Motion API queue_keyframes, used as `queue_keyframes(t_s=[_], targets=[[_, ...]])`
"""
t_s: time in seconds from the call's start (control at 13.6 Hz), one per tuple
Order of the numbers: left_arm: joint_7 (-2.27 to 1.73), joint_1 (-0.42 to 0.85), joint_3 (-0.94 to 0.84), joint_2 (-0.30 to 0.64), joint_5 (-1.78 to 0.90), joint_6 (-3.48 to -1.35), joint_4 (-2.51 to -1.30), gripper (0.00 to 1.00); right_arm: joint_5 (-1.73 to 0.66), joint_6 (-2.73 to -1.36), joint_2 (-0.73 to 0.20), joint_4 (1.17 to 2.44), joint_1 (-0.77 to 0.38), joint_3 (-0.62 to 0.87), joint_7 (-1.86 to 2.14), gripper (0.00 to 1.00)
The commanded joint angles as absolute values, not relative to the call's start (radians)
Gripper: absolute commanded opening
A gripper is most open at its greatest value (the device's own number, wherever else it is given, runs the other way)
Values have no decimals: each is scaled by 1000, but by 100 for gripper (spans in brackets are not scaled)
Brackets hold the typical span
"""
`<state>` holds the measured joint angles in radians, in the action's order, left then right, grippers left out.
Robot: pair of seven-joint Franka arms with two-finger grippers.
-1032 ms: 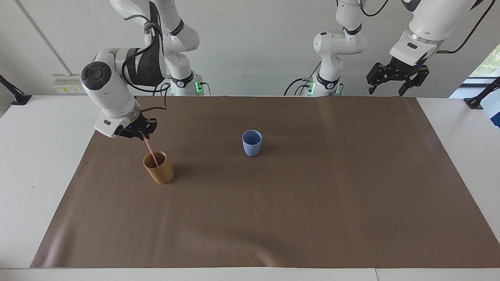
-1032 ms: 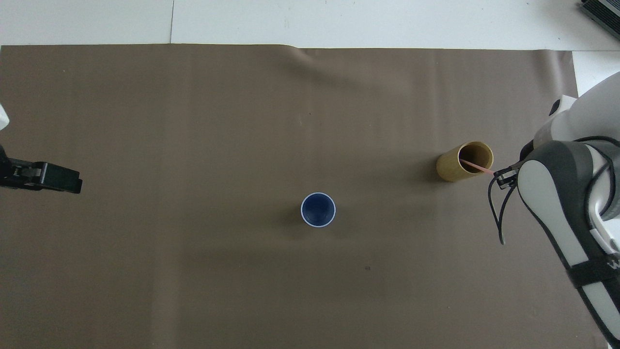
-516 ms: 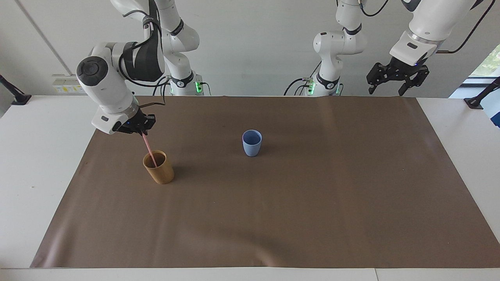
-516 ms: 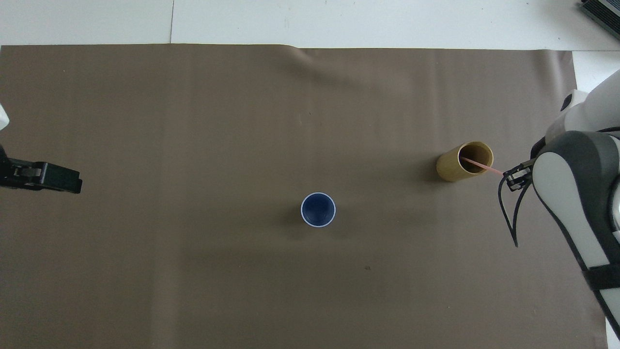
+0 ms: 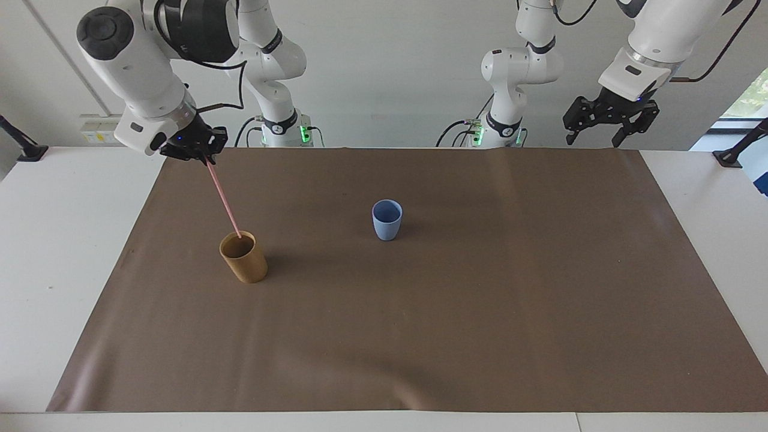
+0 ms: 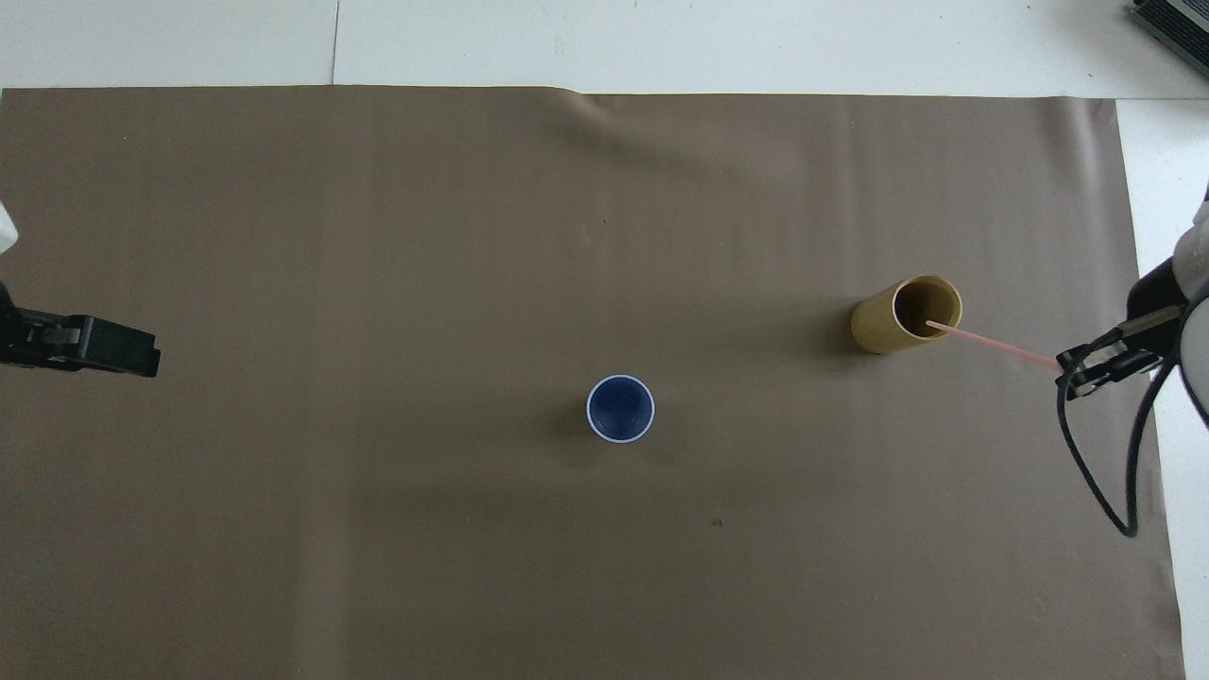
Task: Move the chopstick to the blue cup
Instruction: 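Grasp the pink chopstick and pull it out of the tan cup, then carry the pink chopstick with the right gripper over the blue cup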
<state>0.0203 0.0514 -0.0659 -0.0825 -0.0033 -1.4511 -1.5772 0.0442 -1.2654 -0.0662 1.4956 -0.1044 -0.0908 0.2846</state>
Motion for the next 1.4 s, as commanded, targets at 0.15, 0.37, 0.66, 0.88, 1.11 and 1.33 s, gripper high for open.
queue_keyframes(t_s=[0.15,0.37,0.66,0.88,1.11,1.33], targets=[[29,41,-74,-101,9,-1451,-1594,100,43,-1175,-72,1433,-149,36,57,0],[29,41,-74,-101,9,-1453,-1594,100,-33,-1172,-68,1433,-155,148,-169,0],[29,41,-74,-101,9,-1451,-1594,100,-115,-1195,-60,1419,-153,287,-430,0],[29,41,-74,-101,9,-1453,-1594,100,-193,-1230,-61,1390,-166,314,-537,0],[28,40,-74,-101,9,-1450,-1594,100,-202,-1265,-101,1345,-224,336,-676,0],[28,41,-74,-101,9,-1451,-1594,100,-202,-1344,-161,1347,-293,336,-773,0]])
